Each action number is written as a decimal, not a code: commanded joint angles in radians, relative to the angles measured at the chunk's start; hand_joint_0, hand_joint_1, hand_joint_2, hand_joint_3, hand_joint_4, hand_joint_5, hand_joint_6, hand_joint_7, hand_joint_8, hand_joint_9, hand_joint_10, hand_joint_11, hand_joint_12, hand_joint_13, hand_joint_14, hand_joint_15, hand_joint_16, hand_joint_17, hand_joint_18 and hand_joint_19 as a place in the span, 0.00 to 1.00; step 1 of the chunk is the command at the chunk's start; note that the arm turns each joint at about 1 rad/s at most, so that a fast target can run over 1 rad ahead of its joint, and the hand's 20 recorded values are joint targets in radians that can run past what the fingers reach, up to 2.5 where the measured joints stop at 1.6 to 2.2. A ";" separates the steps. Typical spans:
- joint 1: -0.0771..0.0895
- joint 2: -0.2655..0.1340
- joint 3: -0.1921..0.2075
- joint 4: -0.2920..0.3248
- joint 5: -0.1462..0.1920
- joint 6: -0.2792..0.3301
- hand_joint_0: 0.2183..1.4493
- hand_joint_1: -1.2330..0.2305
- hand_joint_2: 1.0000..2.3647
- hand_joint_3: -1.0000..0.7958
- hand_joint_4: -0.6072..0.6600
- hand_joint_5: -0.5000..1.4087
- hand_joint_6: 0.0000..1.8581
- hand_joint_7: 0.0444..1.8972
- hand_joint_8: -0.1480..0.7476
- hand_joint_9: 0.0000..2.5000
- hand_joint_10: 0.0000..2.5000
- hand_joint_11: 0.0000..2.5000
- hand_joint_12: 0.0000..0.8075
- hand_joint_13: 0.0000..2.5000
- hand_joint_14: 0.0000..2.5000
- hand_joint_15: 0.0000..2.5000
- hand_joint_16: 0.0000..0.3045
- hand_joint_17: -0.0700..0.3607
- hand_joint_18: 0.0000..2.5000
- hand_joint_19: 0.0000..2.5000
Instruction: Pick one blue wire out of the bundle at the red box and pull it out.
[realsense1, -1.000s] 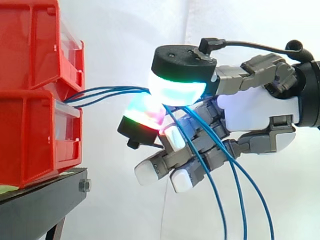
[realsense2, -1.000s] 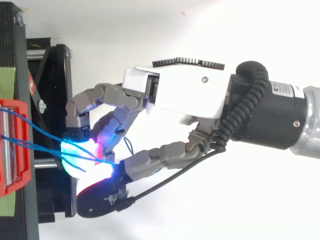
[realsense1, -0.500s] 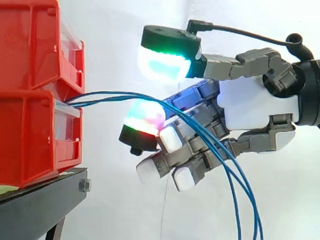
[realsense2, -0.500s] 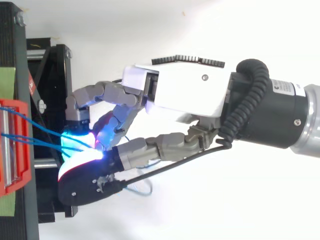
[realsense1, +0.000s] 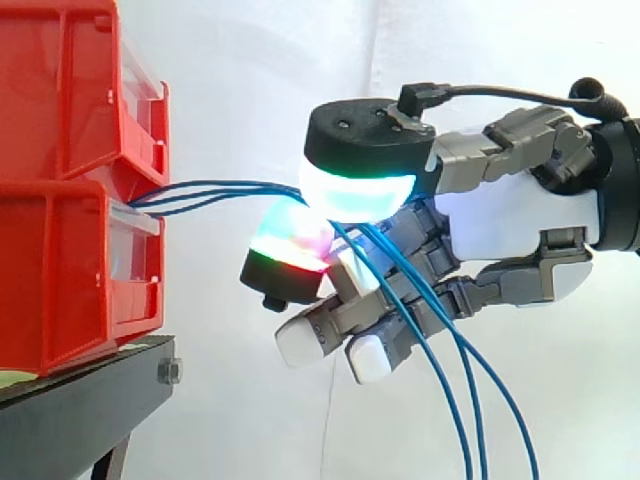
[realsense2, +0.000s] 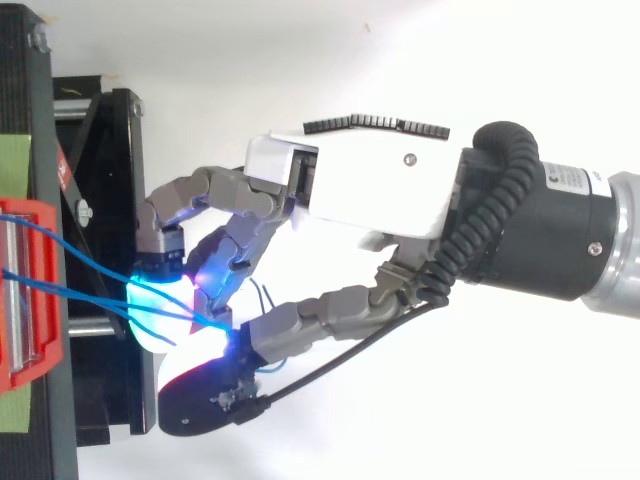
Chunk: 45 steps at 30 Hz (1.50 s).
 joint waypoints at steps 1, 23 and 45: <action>-0.001 -0.002 0.000 0.000 0.000 -0.001 0.37 0.23 0.00 0.28 0.74 0.17 0.48 0.56 0.63 0.38 0.01 0.28 0.57 0.34 0.00 0.13 0.18 0.45 0.36 0.17; -0.006 0.000 0.002 -0.005 -0.014 -0.001 0.43 0.21 0.00 0.28 0.58 0.18 0.49 0.67 0.65 0.44 0.01 0.30 0.57 0.38 0.00 0.14 0.17 0.44 0.38 0.17; -0.005 0.000 0.000 0.000 -0.014 -0.003 0.37 0.24 0.01 0.42 0.62 0.18 0.48 0.64 0.64 0.46 0.01 0.43 0.59 0.37 0.00 0.15 0.18 0.45 0.37 0.19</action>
